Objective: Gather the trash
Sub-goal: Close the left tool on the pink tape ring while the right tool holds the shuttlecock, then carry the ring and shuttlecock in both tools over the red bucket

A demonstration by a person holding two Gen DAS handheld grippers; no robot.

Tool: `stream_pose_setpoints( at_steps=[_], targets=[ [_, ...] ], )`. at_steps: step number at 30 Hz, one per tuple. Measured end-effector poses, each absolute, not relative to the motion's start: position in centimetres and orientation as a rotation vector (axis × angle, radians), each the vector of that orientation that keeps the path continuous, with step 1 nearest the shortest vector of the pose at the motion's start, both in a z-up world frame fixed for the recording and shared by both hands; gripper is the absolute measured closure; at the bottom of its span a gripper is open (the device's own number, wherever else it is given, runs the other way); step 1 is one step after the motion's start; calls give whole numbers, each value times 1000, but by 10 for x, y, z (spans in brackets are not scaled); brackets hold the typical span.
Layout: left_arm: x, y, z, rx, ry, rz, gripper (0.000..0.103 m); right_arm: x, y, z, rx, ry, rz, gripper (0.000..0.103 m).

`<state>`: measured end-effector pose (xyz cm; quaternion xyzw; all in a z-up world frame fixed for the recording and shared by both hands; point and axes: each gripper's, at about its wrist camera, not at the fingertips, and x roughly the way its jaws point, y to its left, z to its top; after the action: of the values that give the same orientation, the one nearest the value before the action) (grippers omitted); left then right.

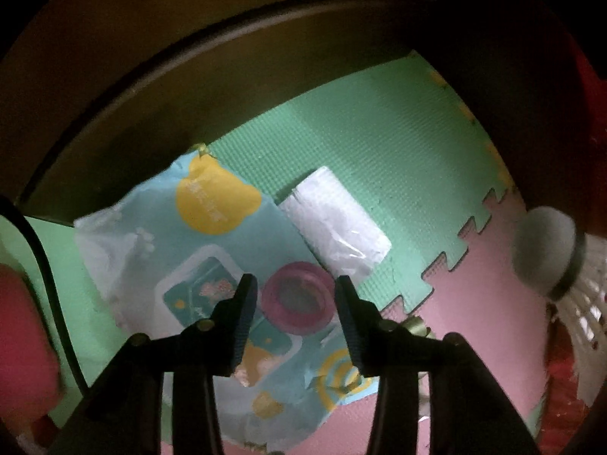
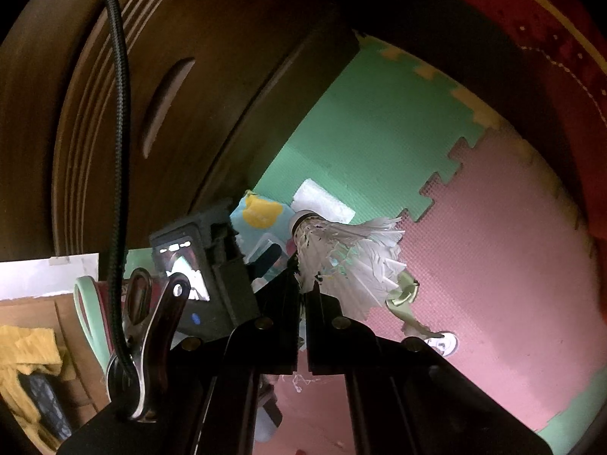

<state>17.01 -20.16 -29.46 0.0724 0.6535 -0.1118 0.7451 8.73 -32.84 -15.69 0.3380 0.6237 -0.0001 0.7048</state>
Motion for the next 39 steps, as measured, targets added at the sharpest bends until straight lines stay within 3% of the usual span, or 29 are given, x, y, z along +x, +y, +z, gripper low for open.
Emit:
stream_pose_setpoints(
  at_steps=[15,39],
  targets=[
    [164,-182,-295,19,1432,-223,57,89,-328,-162,754,1385,-2,100],
    [96,-124,-162,-27,1291,-227,57,82,-310,-157,702,1407,56,100]
  ],
)
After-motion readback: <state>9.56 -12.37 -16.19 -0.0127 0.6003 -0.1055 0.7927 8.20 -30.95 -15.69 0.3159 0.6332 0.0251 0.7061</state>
